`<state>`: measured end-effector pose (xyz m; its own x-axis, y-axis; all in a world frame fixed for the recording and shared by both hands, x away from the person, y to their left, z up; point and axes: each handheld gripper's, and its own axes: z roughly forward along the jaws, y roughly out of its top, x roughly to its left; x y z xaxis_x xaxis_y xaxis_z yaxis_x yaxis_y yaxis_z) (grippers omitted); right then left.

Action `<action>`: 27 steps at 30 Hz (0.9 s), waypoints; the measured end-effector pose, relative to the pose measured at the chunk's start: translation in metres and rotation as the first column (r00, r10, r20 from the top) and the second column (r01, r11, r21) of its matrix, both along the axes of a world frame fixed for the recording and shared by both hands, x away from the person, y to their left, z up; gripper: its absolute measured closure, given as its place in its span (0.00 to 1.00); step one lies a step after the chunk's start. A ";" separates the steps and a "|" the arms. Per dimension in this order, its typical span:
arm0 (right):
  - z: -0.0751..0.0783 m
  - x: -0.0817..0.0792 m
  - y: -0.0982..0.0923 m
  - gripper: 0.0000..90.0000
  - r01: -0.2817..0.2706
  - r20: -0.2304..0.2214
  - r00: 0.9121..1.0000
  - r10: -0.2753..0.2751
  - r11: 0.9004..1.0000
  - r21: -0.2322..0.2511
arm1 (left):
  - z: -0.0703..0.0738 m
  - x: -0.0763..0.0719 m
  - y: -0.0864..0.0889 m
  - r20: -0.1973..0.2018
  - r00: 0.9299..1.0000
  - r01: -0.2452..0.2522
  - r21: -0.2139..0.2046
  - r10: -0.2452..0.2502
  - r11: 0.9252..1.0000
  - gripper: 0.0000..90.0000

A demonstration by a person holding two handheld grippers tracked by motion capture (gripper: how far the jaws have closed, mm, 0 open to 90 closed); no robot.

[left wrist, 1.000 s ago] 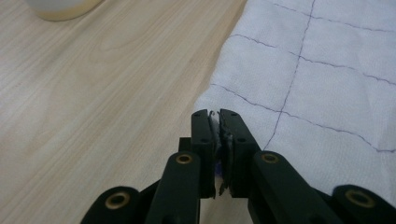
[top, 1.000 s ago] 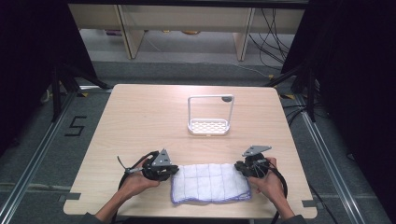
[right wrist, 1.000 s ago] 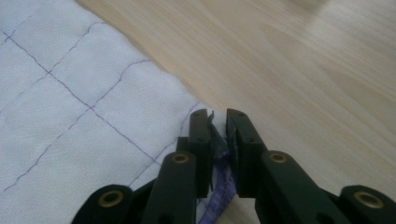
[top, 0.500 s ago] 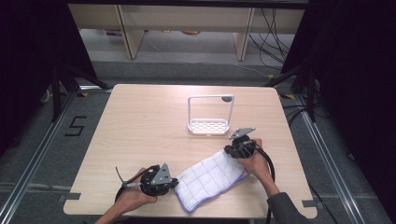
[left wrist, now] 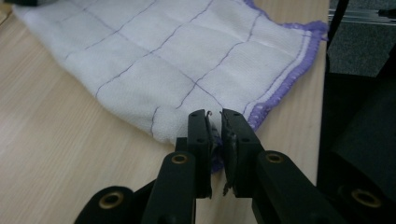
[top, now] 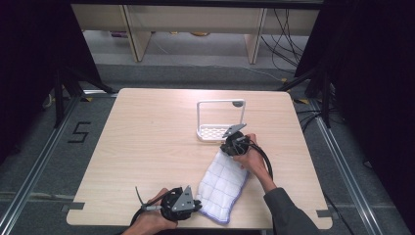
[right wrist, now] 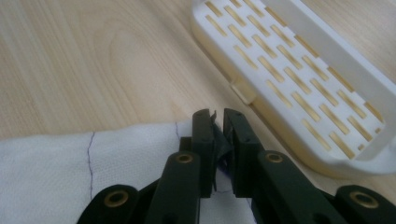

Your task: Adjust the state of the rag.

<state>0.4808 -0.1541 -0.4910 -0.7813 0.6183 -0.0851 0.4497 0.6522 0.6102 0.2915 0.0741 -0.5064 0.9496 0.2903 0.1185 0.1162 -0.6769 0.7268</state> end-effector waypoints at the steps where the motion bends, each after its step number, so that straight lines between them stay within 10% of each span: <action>1: 0.000 0.000 0.002 0.92 -0.003 -0.006 1.000 0.003 1.000 0.000 | 0.001 -0.002 -0.004 -0.007 1.000 0.004 -0.002 -0.004 1.000 0.90; 12: 0.021 -0.005 0.008 0.56 0.057 0.044 0.997 -0.061 0.995 0.076 | 0.012 -0.003 -0.024 -0.051 0.997 0.062 -0.058 -0.065 0.996 0.67; 18: 0.047 -0.018 -0.026 0.47 0.123 0.054 0.990 -0.132 0.982 0.144 | 0.029 0.022 -0.011 -0.066 0.997 -0.055 -0.130 0.047 0.990 0.53; 27: 0.022 -0.031 -0.082 0.43 0.330 -0.055 0.944 -0.326 0.938 0.107 | 0.030 0.120 -0.018 -0.104 0.952 -0.302 -0.162 0.288 0.940 0.50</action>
